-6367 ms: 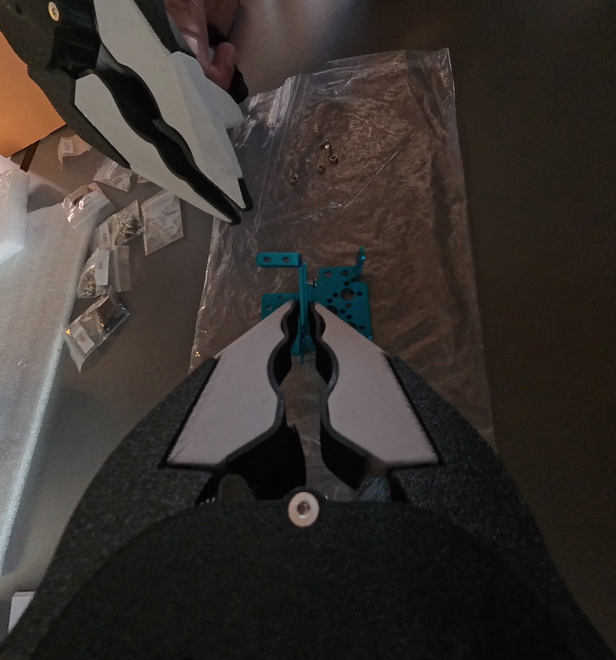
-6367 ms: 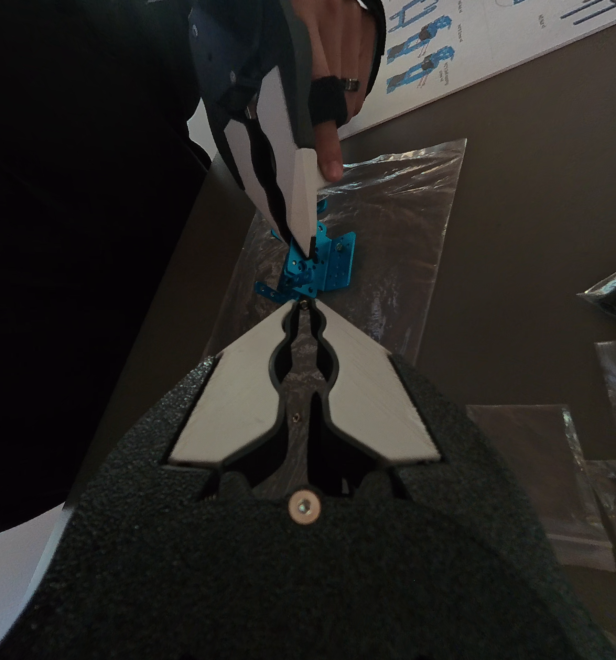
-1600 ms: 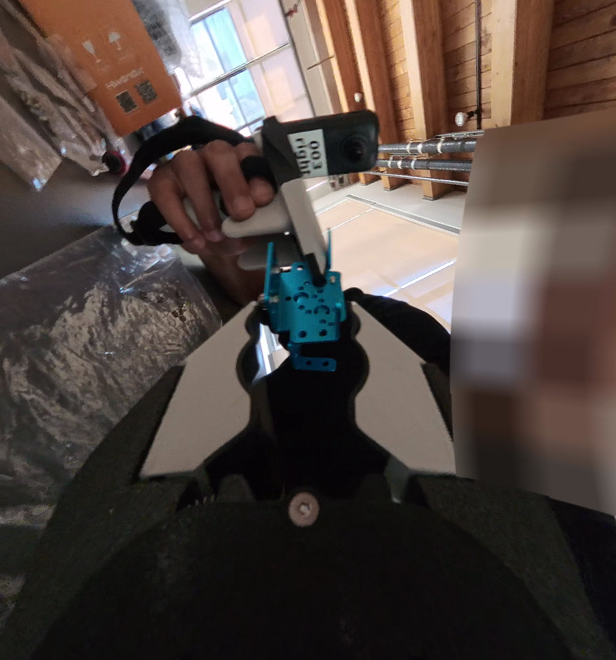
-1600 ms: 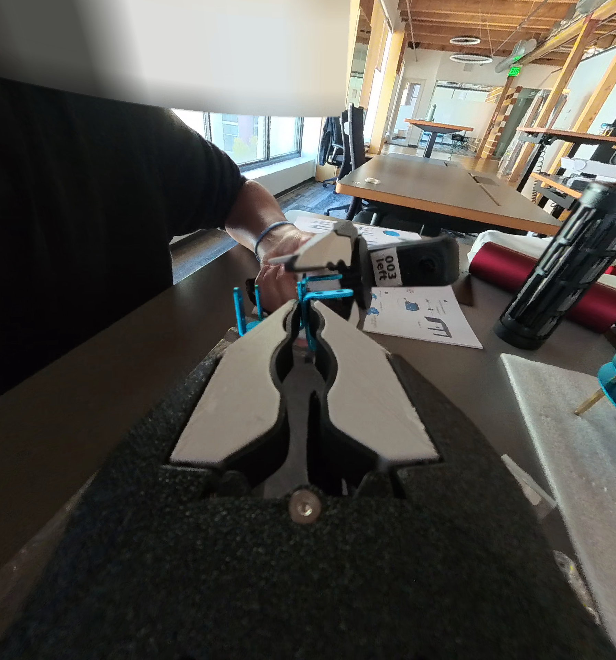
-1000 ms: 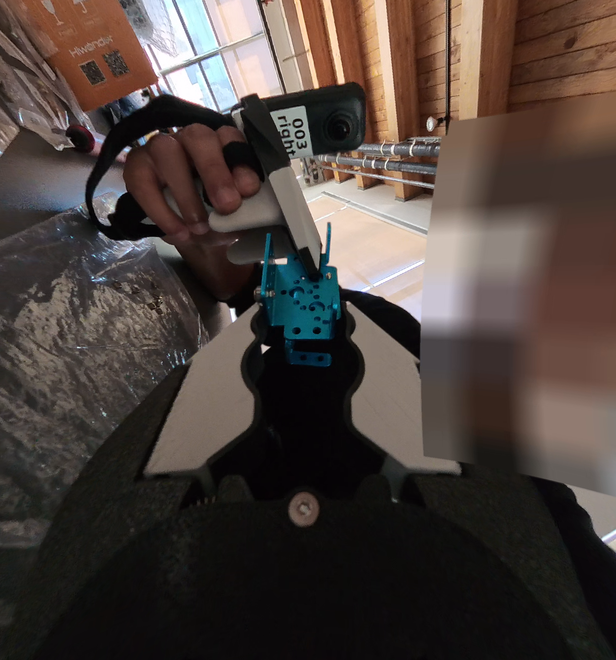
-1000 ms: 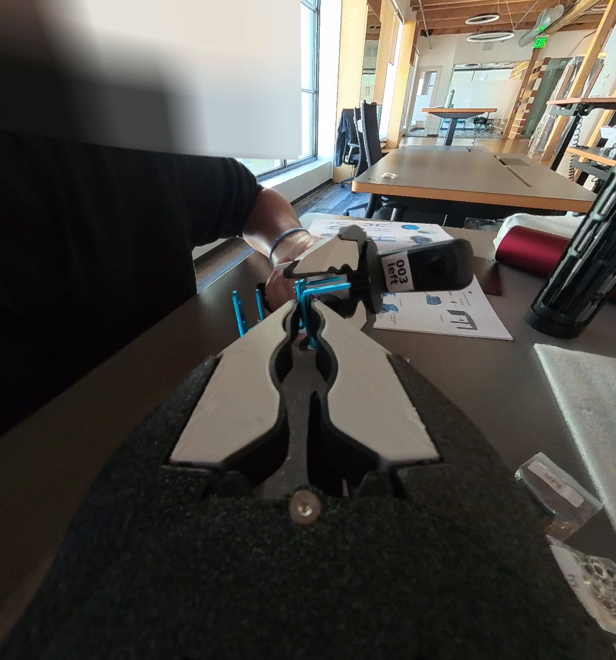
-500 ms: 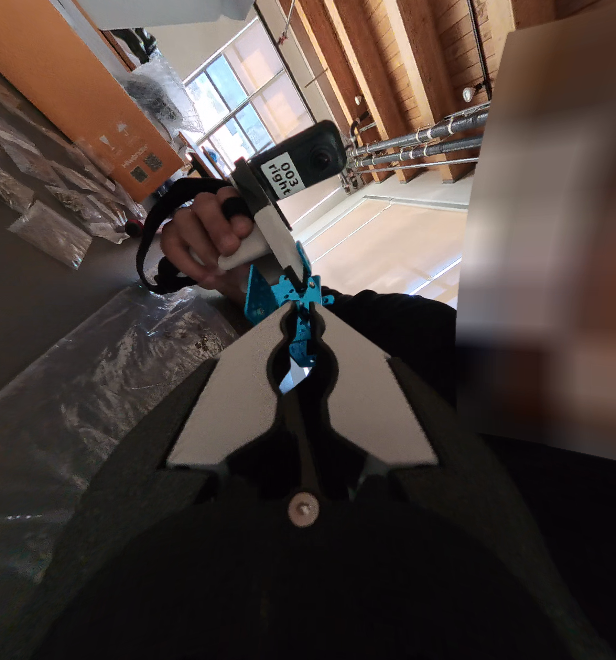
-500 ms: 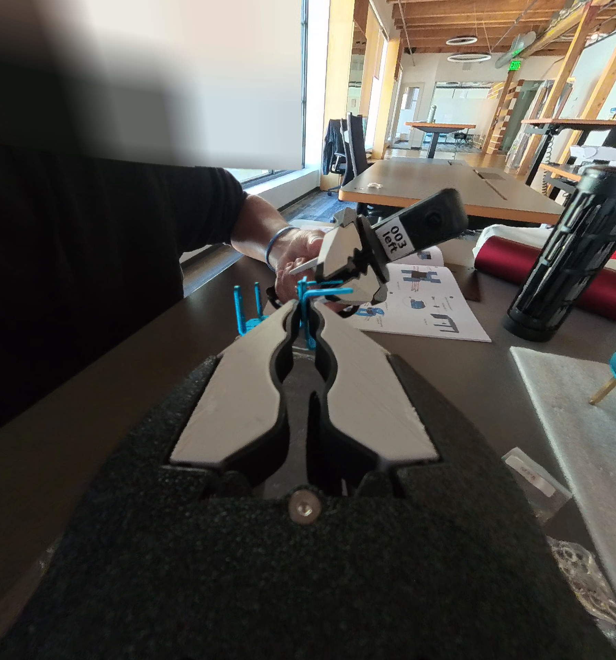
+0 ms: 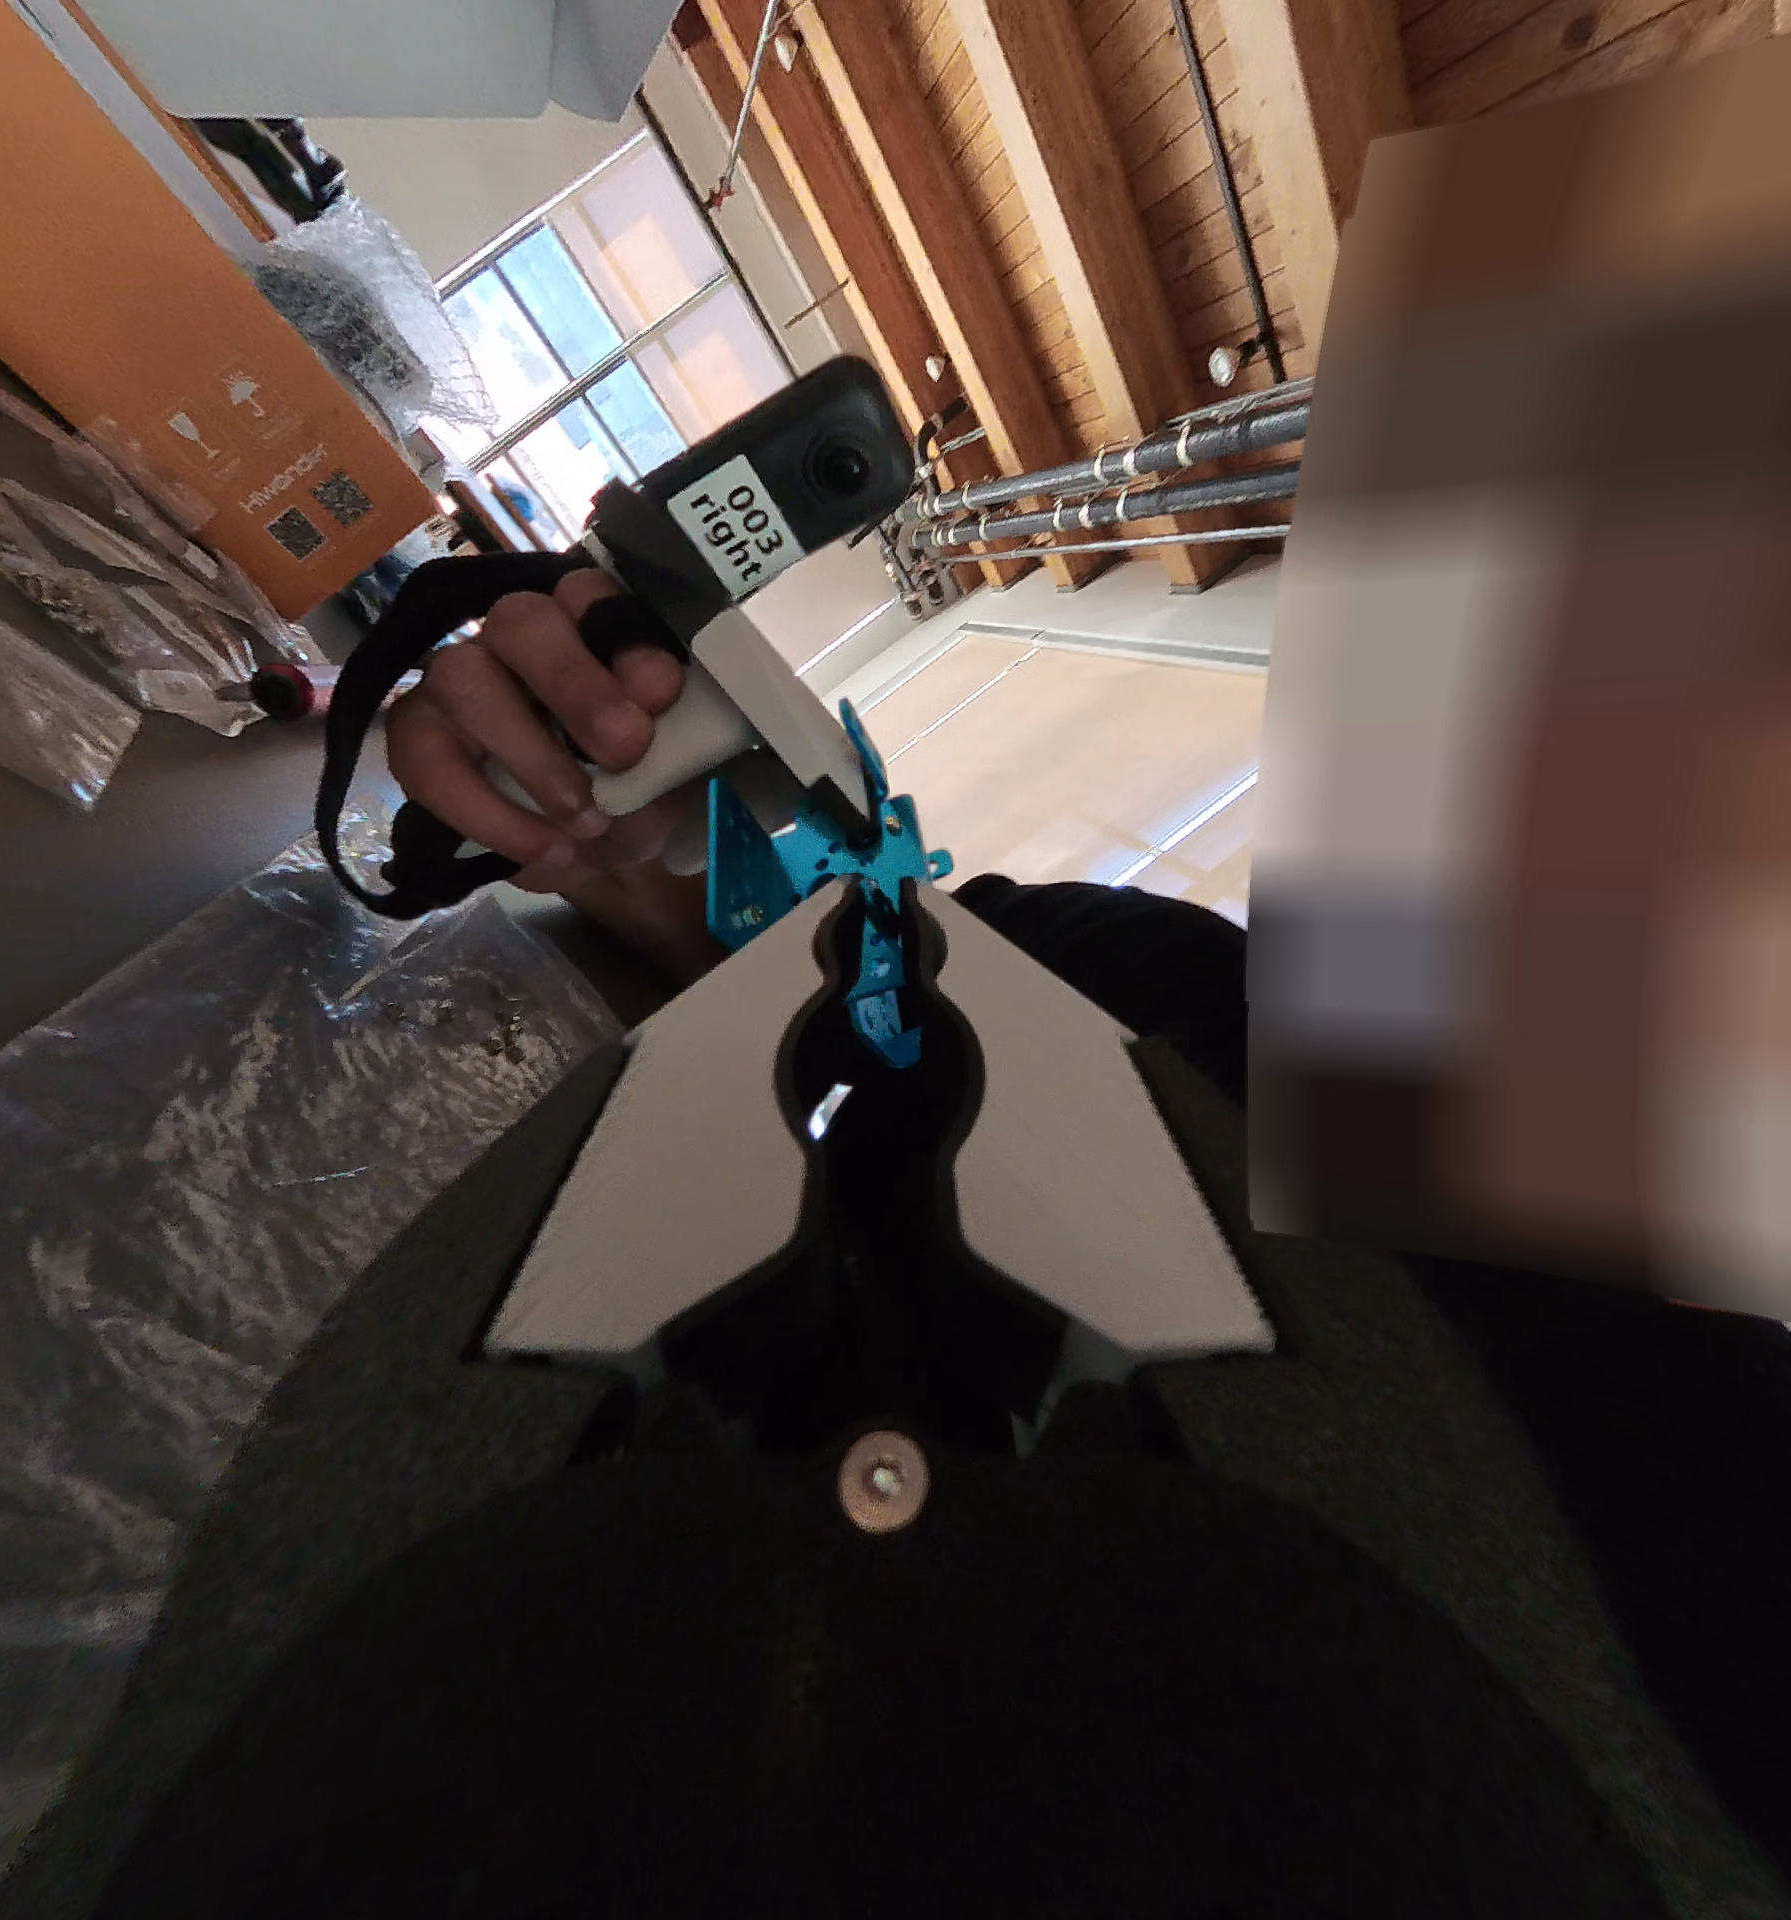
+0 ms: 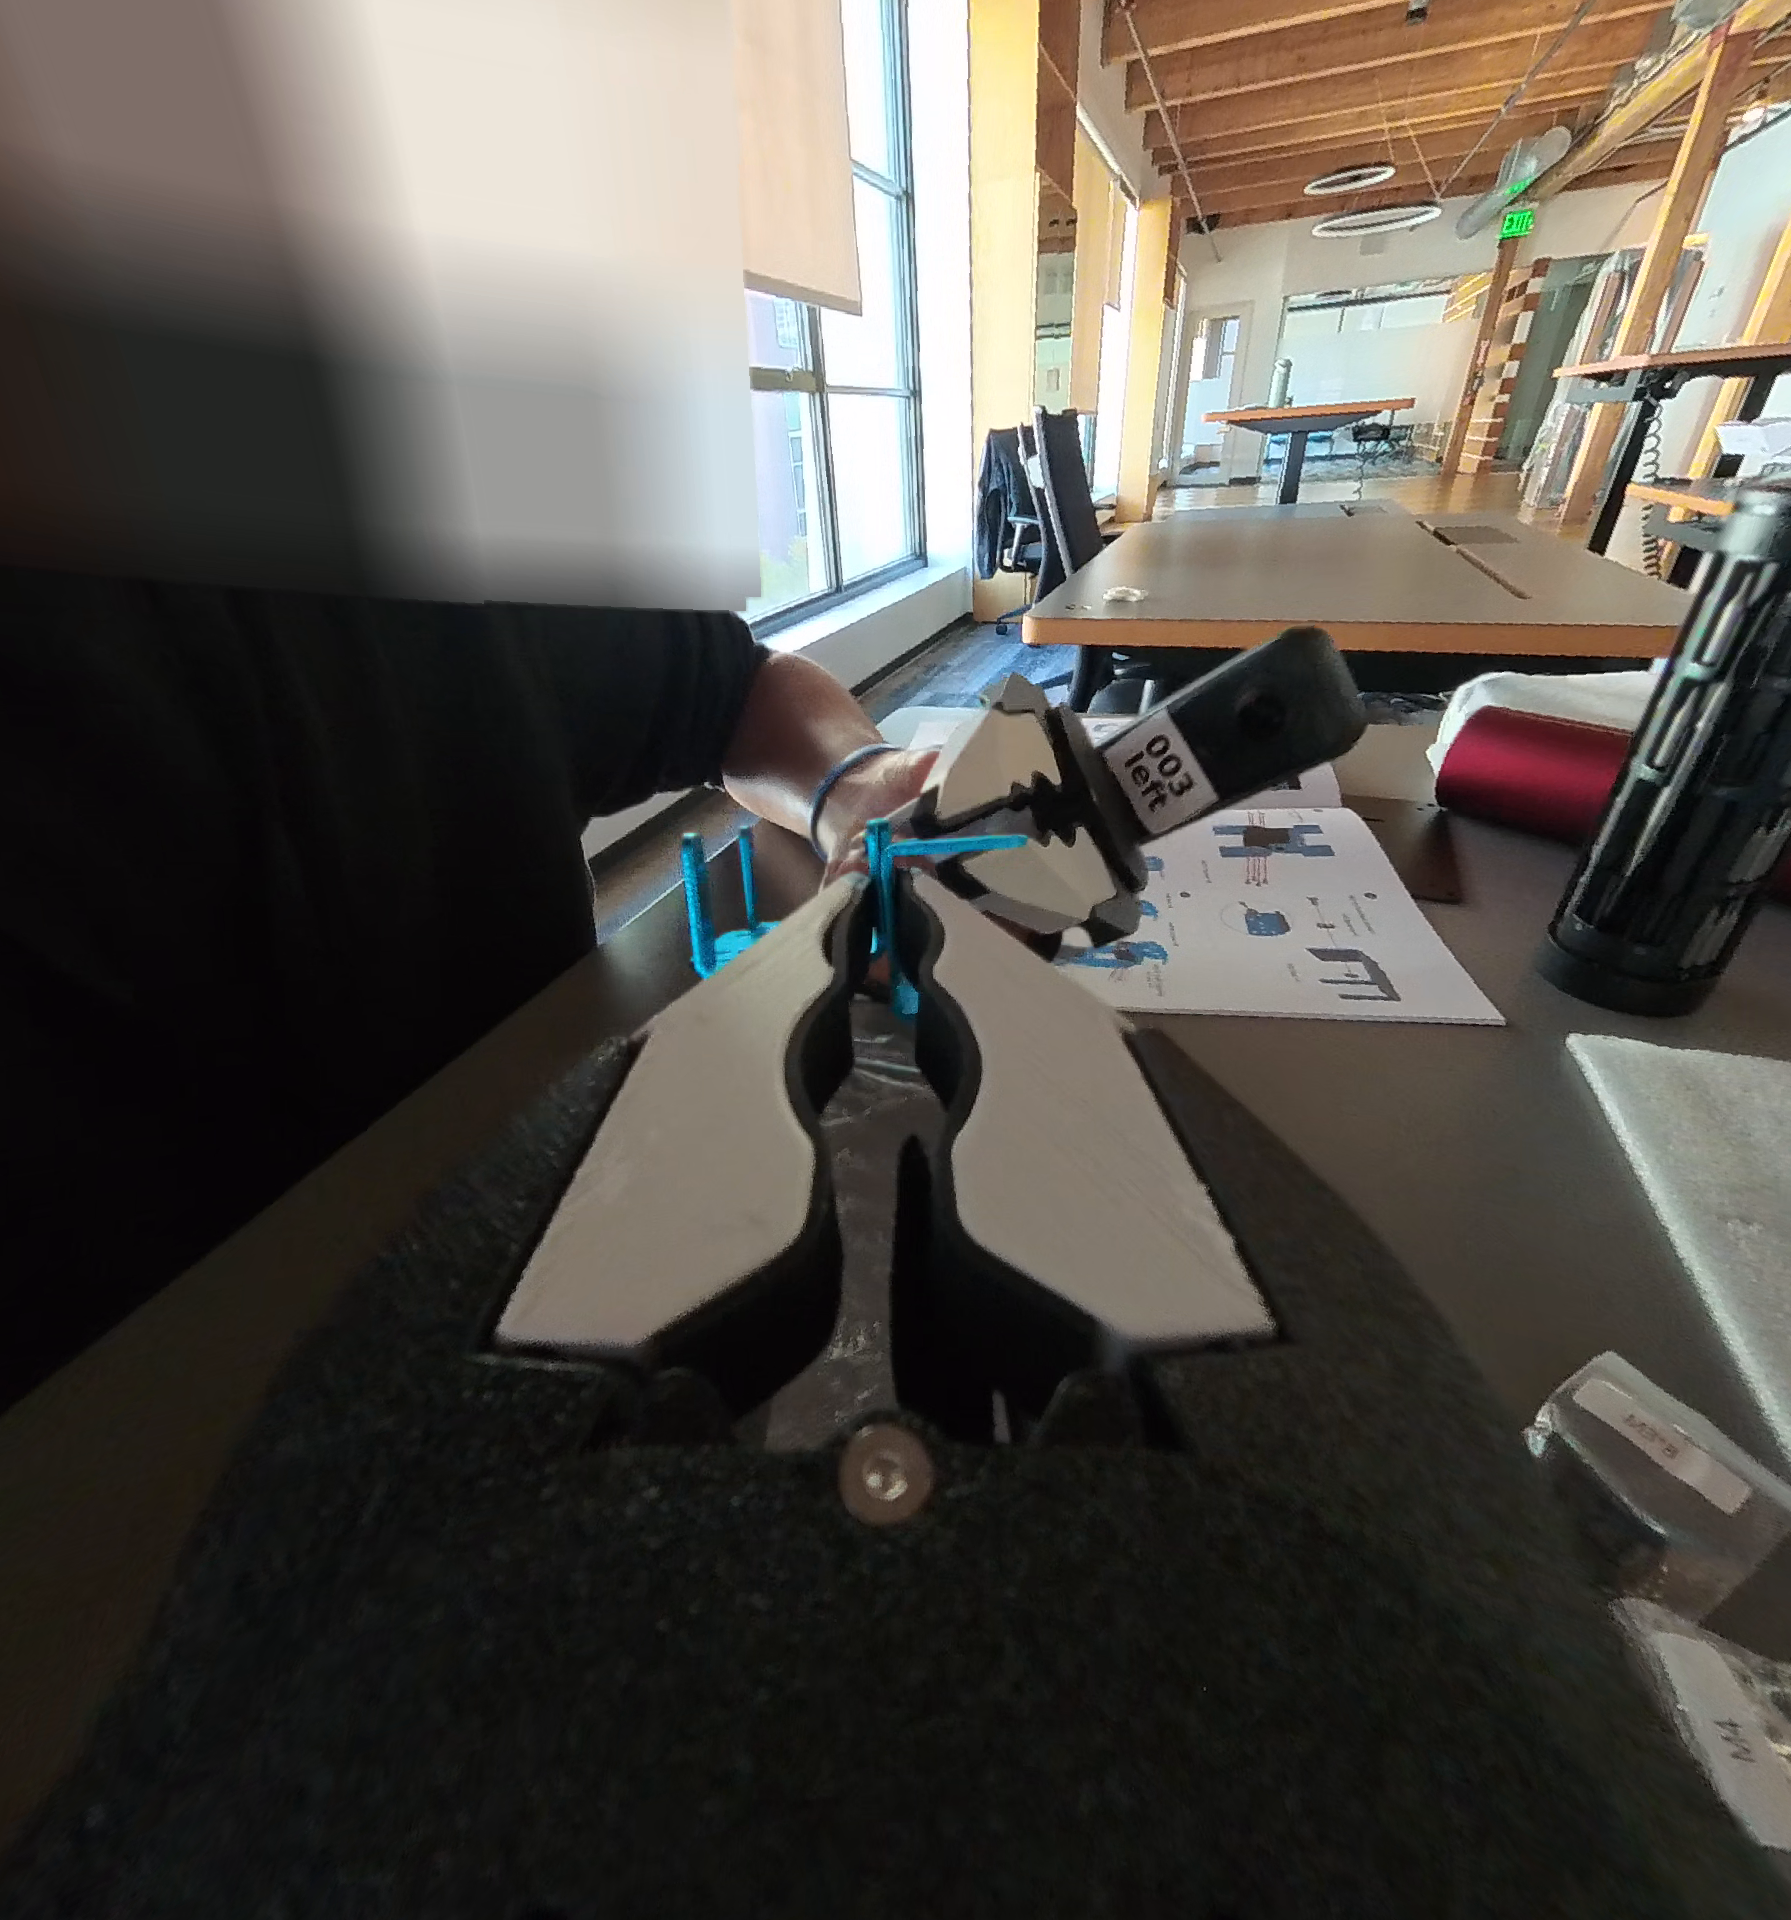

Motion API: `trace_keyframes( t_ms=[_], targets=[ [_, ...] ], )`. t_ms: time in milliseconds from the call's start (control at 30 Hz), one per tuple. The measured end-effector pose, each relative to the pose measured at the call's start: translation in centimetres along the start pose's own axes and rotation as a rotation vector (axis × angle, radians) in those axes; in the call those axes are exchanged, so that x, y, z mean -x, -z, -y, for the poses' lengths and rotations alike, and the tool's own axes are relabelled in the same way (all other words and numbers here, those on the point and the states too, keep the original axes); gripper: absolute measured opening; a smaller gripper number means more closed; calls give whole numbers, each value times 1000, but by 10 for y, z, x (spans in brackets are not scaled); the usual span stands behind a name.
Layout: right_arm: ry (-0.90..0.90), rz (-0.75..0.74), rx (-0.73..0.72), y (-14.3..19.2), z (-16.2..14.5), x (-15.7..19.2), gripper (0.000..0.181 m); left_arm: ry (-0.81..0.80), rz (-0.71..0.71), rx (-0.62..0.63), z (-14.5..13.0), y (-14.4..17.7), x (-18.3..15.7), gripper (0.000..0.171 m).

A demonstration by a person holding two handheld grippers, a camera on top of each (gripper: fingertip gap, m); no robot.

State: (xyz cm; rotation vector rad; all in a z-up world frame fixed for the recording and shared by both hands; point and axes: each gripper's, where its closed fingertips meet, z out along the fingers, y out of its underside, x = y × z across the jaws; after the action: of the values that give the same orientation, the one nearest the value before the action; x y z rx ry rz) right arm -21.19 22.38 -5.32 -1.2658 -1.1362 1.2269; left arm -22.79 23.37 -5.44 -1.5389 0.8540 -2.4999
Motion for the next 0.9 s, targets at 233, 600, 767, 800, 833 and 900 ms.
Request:
trace_keyframes(
  t_ms=[233, 600, 767, 800, 833, 900],
  targets=[
    [74, -58, 87, 2, -10, -7, 2, -350, 205, 92, 11, 6, -2, 38],
    [273, -242, 321, -13, -32, -17, 3, -1027, 677, 442, -15, 6, 29, 30],
    [326, -326, 365, -12, -34, -25, 3, -1025, 761, 447, -13, 9, 39, 22],
    [336, -333, 369, -12, -34, -25, 3, -1021, 768, 444, -13, 10, 40, 21],
    [342, -335, 371, -13, -34, -24, 3, -1027, 768, 449, -13, 10, 40, 19],
    [337, -316, 360, -14, -33, -21, 3, -1086, 784, 471, -11, 14, 41, 8]
  ],
)
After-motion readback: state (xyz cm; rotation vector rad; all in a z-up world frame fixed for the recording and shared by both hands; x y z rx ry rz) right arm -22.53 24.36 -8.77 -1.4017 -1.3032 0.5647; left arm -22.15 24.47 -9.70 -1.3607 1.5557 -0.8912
